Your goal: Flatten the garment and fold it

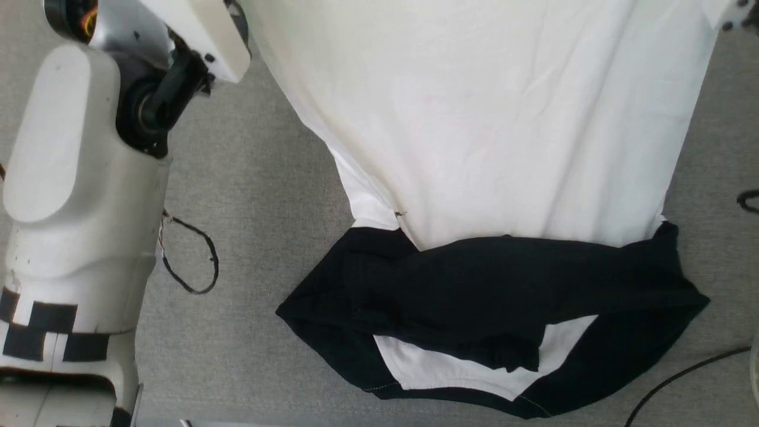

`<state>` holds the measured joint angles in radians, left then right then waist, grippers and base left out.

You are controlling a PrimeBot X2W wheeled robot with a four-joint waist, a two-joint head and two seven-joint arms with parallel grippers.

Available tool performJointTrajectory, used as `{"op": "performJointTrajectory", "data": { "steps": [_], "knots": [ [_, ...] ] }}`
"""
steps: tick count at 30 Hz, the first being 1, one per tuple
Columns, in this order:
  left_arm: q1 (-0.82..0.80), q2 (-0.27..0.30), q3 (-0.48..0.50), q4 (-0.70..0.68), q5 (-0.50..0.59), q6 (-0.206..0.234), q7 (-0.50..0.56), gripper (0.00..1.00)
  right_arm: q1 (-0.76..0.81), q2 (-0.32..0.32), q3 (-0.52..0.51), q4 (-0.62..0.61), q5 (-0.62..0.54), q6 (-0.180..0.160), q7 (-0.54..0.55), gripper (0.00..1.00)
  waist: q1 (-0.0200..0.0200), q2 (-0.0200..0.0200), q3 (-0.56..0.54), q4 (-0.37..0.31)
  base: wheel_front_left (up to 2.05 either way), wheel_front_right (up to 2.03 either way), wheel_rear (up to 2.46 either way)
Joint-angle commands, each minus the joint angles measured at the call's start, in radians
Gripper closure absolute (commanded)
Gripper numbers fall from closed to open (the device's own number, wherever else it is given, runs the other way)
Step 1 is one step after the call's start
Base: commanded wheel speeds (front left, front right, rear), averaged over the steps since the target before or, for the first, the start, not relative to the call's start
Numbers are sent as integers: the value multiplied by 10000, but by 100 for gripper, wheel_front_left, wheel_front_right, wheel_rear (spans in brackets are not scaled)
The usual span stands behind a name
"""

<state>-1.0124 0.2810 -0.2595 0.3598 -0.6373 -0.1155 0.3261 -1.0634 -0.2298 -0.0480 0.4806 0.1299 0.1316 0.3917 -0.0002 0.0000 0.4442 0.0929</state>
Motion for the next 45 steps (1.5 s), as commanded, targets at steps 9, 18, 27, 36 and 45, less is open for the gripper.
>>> {"op": "performJointTrajectory", "data": {
  "steps": [9, 18, 27, 36, 45],
  "knots": [
    [1869, 765, -40, -1434, -631, -132, -555, 100, 2463, -228, -7, -1899, 1284, -9, -161, 100, 2, 0, -1481, -220, 0, 0, 0],
    [4562, 1388, 144, -3983, -1236, 32, -356, 100, 5238, -2, -680, -4655, 2227, -9, 584, 100, 2, 0, -2205, -244, 0, 0, 0],
    [7186, 1666, 247, -6327, -1439, 614, -318, 100, 7606, 692, -1411, -6853, 2454, -9, 1372, 100, 2, 0, -2572, -298, 0, 0, 0],
    [10101, 1697, 145, -7680, -1742, 1240, -352, 100, 10093, 1519, -2217, -8400, 2648, -9, 1911, 100, 2, 0, -2574, -369, 0, 0, 0],
    [11472, 1444, -138, -7072, -2396, 1316, -286, 100, 11880, 1770, -2286, -7991, 2745, -9, 1966, 100, 2, 0, -2418, -402, 0, 0, 0]
  ]
}}
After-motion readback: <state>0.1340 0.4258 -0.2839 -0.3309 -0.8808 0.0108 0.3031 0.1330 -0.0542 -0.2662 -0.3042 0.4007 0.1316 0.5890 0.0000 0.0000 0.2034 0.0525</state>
